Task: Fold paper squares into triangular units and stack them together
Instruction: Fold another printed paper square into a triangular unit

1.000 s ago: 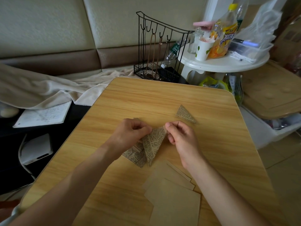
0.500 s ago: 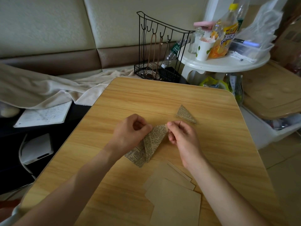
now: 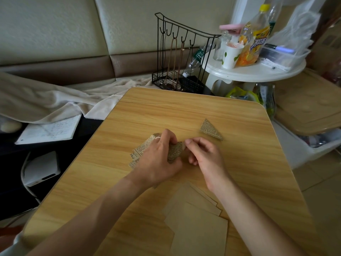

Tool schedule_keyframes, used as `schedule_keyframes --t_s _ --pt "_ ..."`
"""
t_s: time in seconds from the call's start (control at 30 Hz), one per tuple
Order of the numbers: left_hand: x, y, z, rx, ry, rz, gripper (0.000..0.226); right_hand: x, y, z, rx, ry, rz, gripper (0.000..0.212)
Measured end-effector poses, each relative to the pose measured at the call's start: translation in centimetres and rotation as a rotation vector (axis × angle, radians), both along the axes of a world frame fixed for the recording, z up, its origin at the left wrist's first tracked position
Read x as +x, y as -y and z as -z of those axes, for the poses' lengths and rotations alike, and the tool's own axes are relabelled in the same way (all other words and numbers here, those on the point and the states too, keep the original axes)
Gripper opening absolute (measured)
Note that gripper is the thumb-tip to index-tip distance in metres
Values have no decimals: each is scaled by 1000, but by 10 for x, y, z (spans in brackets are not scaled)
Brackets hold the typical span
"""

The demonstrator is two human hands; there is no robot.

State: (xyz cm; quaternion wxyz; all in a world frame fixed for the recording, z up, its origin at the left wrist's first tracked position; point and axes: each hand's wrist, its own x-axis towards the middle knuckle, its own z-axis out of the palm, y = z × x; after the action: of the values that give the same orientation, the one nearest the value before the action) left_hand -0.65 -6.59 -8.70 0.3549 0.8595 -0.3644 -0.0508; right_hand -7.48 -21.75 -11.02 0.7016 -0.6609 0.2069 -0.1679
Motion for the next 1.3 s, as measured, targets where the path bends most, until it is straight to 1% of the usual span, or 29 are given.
schedule_keyframes --t_s 0.13,0.23,0.33,0.47,0.6,0.73,0.77,0.87,0.9,0.97,1.1,1.13,1.3 --pt "1 -1 -6 -72 -70 -43 30 -3 -2 -4 -11 38 -73 12" --pt "5 -4 -10 -124 -202 -59 20 -3 -4 -6 -49 81 -98 7" --pt "8 -5 -14 -192 -350 1 8 -3 -5 -6 -39 114 -95 5" --pt "8 -5 -18 -240 -446 46 8 -3 -5 -5 -42 127 -79 7" --pt "11 -5 -15 -234 -379 13 10 -4 -5 -4 -57 113 -67 10" --pt "15 -6 -11 -213 -425 -51 10 -4 -3 -4 -83 77 -77 9" --pt "15 -6 -9 -182 -387 -50 10 -3 -3 -4 -89 67 -88 9" --pt "12 -4 -4 -51 -162 21 9 -2 -4 -4 -96 50 -96 9" --pt "10 -3 -3 -25 -128 51 7 -2 -3 -3 -94 49 -92 9" --pt "6 -1 -2 0 -133 95 10 -1 -3 -3 -83 54 -83 8" --pt "3 -1 -4 34 -151 131 40 -1 -3 -3 -38 67 -92 8" --pt "3 -1 -5 43 -148 128 44 -1 -3 -3 -31 68 -96 8" --pt "4 -1 -6 64 -185 135 44 0 -3 -3 -31 57 -90 13"
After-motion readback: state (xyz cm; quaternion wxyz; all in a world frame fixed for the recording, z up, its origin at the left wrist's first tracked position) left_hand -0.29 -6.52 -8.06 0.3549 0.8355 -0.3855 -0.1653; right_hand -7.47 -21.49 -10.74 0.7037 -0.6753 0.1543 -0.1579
